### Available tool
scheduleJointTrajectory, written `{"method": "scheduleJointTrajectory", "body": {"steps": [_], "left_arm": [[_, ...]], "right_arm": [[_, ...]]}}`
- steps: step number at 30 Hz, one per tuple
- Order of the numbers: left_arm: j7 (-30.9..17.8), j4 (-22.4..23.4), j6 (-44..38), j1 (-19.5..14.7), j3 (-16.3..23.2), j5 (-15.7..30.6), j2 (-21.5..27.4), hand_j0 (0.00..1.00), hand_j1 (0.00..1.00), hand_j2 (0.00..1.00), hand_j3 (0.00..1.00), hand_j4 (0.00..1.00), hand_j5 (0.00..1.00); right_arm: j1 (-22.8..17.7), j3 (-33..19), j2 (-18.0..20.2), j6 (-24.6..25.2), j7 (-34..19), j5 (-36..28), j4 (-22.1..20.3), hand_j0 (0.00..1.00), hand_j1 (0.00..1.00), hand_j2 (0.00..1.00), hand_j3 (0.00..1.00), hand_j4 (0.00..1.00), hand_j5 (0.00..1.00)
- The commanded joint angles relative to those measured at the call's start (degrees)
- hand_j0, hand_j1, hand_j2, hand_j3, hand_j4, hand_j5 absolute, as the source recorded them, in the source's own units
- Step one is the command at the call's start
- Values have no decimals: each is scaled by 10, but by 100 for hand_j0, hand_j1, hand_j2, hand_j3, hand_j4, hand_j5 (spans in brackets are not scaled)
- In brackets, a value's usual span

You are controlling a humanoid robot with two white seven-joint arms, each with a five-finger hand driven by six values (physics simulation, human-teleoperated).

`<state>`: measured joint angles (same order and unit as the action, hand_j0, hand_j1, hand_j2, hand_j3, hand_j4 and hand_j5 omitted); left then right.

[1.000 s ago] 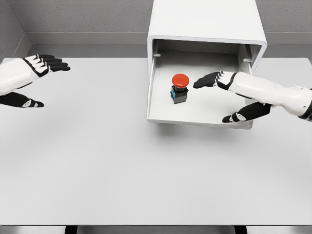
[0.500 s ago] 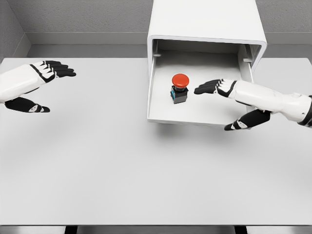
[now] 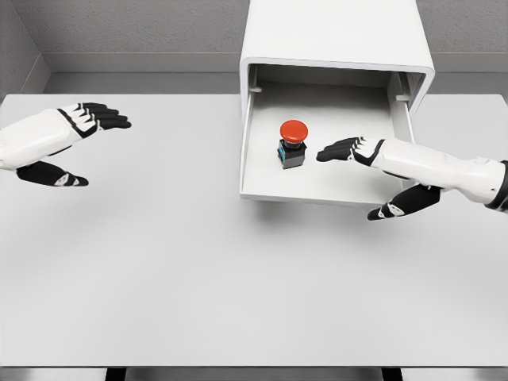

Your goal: Slide open multi-storey tabletop storage cabinets and put open load switch and slide close multi-storey tabletop storage cabinets

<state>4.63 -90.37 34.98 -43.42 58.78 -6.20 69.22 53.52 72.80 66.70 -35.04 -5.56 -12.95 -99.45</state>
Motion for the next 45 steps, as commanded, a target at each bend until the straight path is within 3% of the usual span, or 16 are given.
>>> {"method": "scheduleJointTrajectory", "body": {"steps": [1,16,28,36,39,42,45], "left_arm": [[0,0,0,0,-1,3,-8,100,100,100,100,100,100],[0,2,0,1,-1,-6,-18,100,100,100,100,100,100],[0,5,0,1,-1,-7,-19,100,100,100,100,100,100],[0,5,0,1,-1,-8,-18,100,100,100,100,100,100],[0,5,0,1,-1,-8,-18,100,100,100,100,100,100],[0,5,0,1,-1,-8,-18,100,100,100,100,100,100],[0,5,0,1,-1,-8,-19,100,100,100,100,100,100]], "right_arm": [[0,-1,0,0,0,-6,1,100,100,100,100,100,100],[0,-2,-22,0,0,-8,20,100,100,100,100,100,100],[4,-5,-52,0,1,-11,59,100,100,100,100,100,100],[50,-4,-132,0,1,-40,187,100,100,100,100,100,100],[56,-4,-127,0,1,-38,168,100,100,100,100,100,100],[55,1,-94,0,1,-37,125,100,100,100,100,100,100],[54,12,-65,0,-1,-30,57,100,100,100,100,100,100]]}}
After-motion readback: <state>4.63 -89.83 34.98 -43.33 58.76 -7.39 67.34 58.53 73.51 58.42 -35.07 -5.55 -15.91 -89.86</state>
